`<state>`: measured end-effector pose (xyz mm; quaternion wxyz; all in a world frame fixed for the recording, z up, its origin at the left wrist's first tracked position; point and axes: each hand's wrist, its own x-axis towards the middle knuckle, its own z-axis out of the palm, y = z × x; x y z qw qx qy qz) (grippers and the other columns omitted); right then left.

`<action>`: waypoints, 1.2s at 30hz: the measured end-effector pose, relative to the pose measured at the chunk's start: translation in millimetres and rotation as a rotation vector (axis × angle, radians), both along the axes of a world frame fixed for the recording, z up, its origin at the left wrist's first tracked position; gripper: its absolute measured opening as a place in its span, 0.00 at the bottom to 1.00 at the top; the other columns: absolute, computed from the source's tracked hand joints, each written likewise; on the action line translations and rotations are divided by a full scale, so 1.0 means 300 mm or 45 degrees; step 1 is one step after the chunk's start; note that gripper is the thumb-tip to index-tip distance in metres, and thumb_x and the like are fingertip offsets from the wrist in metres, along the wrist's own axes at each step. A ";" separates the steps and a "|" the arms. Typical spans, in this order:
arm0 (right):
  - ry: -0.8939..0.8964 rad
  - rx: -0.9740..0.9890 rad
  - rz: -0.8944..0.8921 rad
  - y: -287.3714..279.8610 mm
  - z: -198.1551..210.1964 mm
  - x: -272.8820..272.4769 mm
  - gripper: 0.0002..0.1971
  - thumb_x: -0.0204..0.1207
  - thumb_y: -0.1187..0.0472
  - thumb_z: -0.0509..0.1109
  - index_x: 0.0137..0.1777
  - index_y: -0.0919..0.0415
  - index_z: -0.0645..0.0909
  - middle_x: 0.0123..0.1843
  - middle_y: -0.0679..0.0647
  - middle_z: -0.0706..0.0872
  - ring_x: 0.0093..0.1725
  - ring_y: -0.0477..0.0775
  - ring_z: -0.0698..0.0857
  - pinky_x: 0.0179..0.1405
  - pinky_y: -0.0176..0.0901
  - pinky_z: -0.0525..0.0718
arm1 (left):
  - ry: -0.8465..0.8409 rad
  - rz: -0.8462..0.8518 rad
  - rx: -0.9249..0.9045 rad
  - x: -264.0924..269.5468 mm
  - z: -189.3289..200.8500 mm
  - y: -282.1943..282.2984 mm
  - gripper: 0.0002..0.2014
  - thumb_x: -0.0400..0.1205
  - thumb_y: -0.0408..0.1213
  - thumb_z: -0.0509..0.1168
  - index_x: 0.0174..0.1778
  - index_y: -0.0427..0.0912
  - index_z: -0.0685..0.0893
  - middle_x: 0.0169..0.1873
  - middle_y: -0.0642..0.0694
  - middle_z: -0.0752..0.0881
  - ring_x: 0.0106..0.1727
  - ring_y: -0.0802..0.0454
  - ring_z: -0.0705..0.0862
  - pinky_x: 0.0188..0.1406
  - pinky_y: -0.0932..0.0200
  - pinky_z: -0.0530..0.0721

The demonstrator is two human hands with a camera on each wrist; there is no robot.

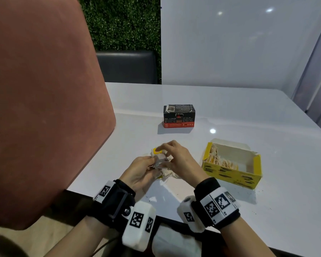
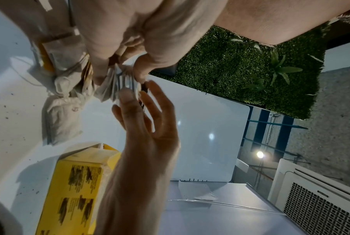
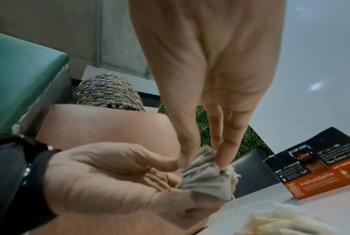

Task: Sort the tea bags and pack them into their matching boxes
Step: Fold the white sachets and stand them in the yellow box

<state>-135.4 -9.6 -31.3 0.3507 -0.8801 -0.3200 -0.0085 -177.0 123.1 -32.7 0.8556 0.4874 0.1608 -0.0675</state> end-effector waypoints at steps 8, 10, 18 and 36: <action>-0.107 0.070 -0.104 0.018 0.007 -0.002 0.06 0.70 0.68 0.74 0.45 0.62 0.84 0.48 0.55 0.80 0.47 0.56 0.81 0.48 0.47 0.81 | -0.043 -0.027 0.013 -0.001 0.007 -0.003 0.15 0.88 0.30 0.48 0.57 0.24 0.77 0.46 0.31 0.83 0.47 0.43 0.83 0.55 0.51 0.82; -0.111 0.113 -0.125 0.021 0.008 -0.002 0.04 0.68 0.69 0.74 0.42 0.63 0.84 0.45 0.54 0.80 0.44 0.56 0.81 0.46 0.47 0.81 | -0.044 -0.032 0.023 -0.003 0.013 -0.001 0.17 0.88 0.31 0.48 0.58 0.23 0.77 0.49 0.30 0.83 0.51 0.41 0.83 0.59 0.50 0.80; -0.074 0.324 -0.222 0.018 0.018 -0.002 0.04 0.66 0.70 0.76 0.39 0.68 0.84 0.42 0.60 0.85 0.41 0.59 0.84 0.44 0.47 0.82 | -0.120 -0.141 0.034 -0.014 0.012 -0.006 0.17 0.87 0.28 0.50 0.63 0.18 0.74 0.56 0.29 0.80 0.58 0.41 0.81 0.67 0.53 0.77; -0.139 0.303 -0.201 0.004 0.050 -0.022 0.02 0.71 0.70 0.71 0.39 0.65 0.84 0.41 0.57 0.86 0.40 0.56 0.83 0.42 0.48 0.82 | -0.173 -0.093 0.227 -0.021 0.023 -0.027 0.14 0.84 0.18 0.48 0.55 0.24 0.78 0.48 0.34 0.84 0.48 0.49 0.86 0.56 0.63 0.83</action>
